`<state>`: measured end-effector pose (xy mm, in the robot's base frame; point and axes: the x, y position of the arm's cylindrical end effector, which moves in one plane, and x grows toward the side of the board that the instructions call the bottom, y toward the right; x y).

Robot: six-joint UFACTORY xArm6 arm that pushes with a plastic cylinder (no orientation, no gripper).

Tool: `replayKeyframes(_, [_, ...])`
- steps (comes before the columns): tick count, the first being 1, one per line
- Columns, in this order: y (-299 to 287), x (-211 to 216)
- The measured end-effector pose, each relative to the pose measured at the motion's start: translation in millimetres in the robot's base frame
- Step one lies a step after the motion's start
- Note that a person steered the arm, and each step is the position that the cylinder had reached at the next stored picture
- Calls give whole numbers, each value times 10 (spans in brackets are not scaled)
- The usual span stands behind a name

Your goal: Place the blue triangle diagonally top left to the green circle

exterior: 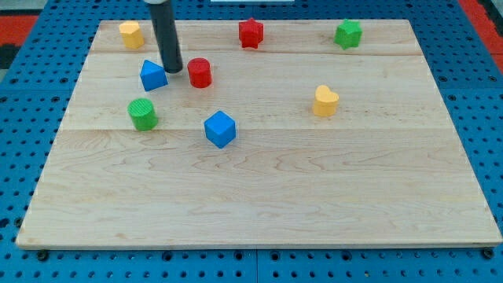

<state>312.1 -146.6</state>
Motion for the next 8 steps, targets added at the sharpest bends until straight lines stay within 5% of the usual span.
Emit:
replayKeyframes(1, [-429, 390])
replayKeyframes(8, [-430, 307])
